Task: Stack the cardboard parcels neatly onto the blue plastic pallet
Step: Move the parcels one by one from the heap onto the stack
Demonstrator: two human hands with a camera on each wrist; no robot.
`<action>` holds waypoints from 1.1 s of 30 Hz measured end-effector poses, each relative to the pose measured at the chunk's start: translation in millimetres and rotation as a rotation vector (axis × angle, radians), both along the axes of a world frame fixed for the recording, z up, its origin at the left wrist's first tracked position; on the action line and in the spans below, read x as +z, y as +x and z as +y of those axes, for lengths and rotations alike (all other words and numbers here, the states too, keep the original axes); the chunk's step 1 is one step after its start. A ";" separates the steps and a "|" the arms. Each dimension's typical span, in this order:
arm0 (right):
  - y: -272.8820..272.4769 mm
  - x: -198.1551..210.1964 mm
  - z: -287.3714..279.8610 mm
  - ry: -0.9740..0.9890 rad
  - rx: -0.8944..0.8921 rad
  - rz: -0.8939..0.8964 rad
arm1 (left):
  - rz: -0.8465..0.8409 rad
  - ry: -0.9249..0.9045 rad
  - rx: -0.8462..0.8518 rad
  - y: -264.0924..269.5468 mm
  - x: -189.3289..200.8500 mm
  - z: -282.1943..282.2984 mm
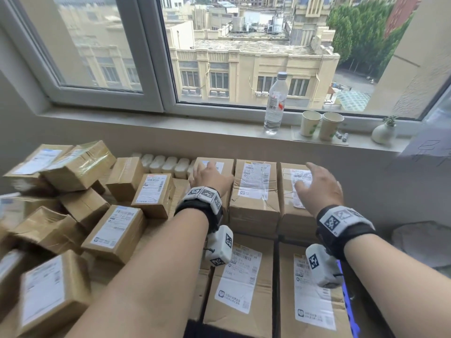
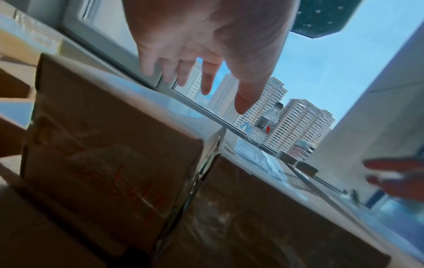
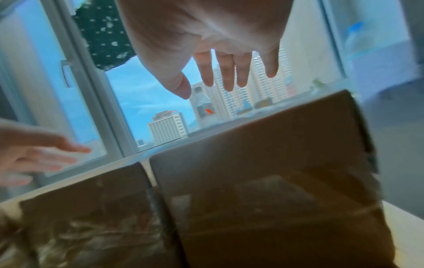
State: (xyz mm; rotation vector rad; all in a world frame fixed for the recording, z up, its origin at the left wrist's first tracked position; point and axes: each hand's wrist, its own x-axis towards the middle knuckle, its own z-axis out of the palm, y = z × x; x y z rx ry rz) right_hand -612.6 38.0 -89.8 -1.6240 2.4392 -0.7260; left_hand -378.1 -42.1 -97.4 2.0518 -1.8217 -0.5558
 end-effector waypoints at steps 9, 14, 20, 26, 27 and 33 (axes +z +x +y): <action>79.8 10.0 -6.0 0.045 0.328 0.223 | -0.241 -0.076 -0.252 23.5 10.0 42.1; 125.5 12.6 -3.2 0.072 0.420 0.219 | -0.259 -0.119 -0.187 73.4 16.3 55.5; 205.2 14.9 -0.6 0.080 0.468 0.201 | -0.240 -0.108 -0.122 161.1 16.0 68.4; 313.3 7.2 6.8 0.123 0.527 0.165 | -0.172 -0.053 -0.069 266.9 21.4 88.6; 332.8 5.9 7.8 0.122 0.541 0.164 | -0.157 -0.049 -0.062 285.0 20.7 92.5; 439.5 5.3 22.0 0.146 0.587 0.180 | -0.151 -0.012 -0.022 387.3 17.4 114.8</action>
